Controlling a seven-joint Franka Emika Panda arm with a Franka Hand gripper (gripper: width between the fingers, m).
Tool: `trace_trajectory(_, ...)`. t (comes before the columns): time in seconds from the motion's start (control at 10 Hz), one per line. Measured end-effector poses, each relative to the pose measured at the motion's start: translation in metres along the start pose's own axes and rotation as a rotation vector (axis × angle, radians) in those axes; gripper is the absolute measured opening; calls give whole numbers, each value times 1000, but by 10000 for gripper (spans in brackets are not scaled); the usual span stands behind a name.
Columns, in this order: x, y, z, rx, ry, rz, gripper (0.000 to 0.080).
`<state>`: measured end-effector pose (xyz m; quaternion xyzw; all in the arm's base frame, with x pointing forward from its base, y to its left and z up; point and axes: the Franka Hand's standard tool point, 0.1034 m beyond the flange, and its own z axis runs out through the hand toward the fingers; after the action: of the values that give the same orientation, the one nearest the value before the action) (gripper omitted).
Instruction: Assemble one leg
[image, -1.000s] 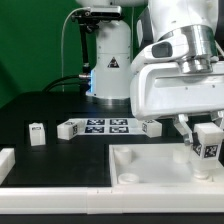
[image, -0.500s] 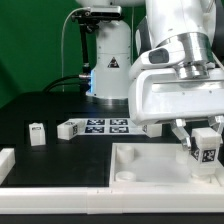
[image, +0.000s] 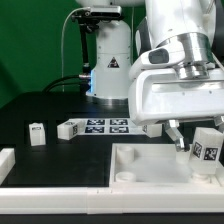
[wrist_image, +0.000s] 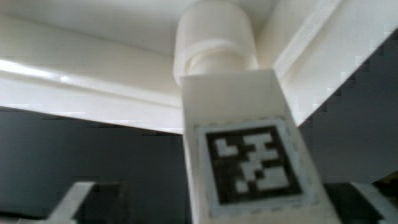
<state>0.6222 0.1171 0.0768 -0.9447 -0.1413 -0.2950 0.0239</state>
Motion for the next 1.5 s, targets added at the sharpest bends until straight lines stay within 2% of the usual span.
trace_trajectory(0.1, 0, 0, 0, 0, 0, 0, 635)
trace_trajectory(0.6, 0, 0, -1, -1, 0, 4, 649)
trace_trajectory(0.9, 2, 2, -18, -3, -12, 10, 649)
trace_trajectory(1.1, 2, 1, -20, 3, -32, 10, 649)
trace_trajectory(1.2, 0, -1, -18, 9, -52, 12, 649)
trace_trajectory(1.3, -4, -11, -18, 54, -212, 18, 649)
trace_trajectory(1.4, 1, -12, -17, 66, -276, 43, 649)
trace_trajectory(1.5, -2, -16, -17, 84, -394, 75, 649)
